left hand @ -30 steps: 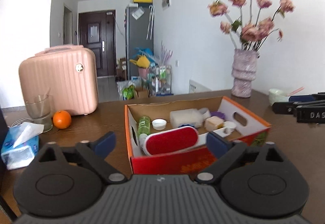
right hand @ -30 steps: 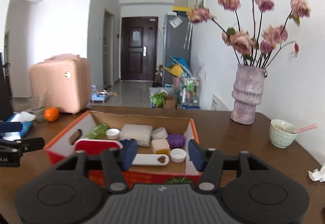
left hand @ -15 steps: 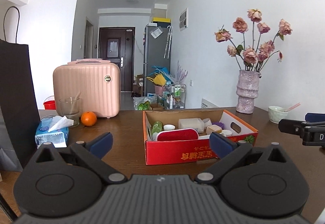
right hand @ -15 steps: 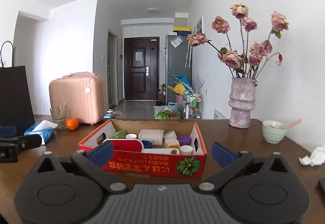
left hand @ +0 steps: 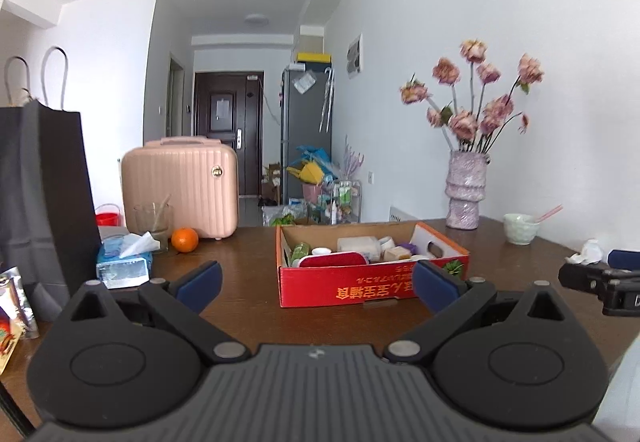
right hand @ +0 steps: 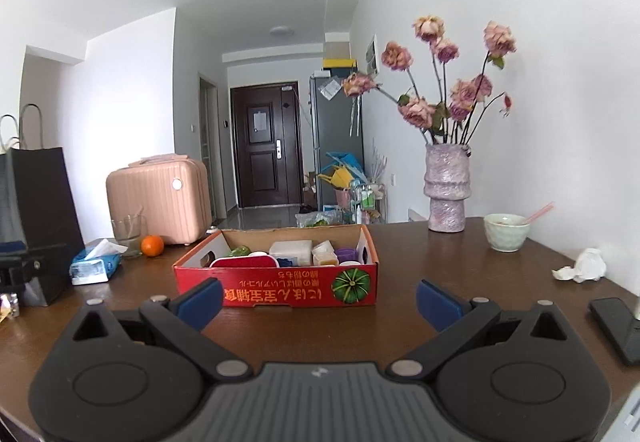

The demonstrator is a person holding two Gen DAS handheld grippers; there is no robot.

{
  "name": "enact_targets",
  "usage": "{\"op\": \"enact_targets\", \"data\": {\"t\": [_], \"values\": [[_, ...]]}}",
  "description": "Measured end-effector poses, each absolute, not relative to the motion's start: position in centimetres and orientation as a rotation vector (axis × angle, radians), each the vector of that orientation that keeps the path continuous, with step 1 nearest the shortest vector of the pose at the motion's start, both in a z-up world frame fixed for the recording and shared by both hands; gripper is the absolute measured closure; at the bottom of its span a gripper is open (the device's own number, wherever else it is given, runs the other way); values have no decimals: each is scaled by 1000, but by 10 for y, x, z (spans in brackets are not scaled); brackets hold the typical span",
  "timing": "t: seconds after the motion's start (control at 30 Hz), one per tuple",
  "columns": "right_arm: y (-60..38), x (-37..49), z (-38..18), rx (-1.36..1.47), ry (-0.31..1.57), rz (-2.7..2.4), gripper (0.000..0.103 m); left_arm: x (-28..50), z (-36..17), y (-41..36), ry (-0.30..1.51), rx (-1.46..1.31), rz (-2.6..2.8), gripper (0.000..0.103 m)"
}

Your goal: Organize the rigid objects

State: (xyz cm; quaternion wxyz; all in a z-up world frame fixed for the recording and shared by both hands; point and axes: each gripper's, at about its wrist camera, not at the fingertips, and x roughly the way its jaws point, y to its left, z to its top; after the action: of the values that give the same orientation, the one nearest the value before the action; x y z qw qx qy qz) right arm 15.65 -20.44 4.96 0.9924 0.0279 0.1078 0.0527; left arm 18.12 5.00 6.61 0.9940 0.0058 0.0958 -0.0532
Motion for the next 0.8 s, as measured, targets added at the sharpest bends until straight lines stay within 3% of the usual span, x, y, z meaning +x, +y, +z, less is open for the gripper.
{"op": "enact_targets", "data": {"t": [0.4, 0.8], "values": [[-217, 42, 50, 154, 152, 79, 0, 46, 35, 43, 202, 88, -149, 0], [-175, 28, 52, -15, 164, 163, 0, 38, 57, 43, 151, 79, -153, 0]]}}
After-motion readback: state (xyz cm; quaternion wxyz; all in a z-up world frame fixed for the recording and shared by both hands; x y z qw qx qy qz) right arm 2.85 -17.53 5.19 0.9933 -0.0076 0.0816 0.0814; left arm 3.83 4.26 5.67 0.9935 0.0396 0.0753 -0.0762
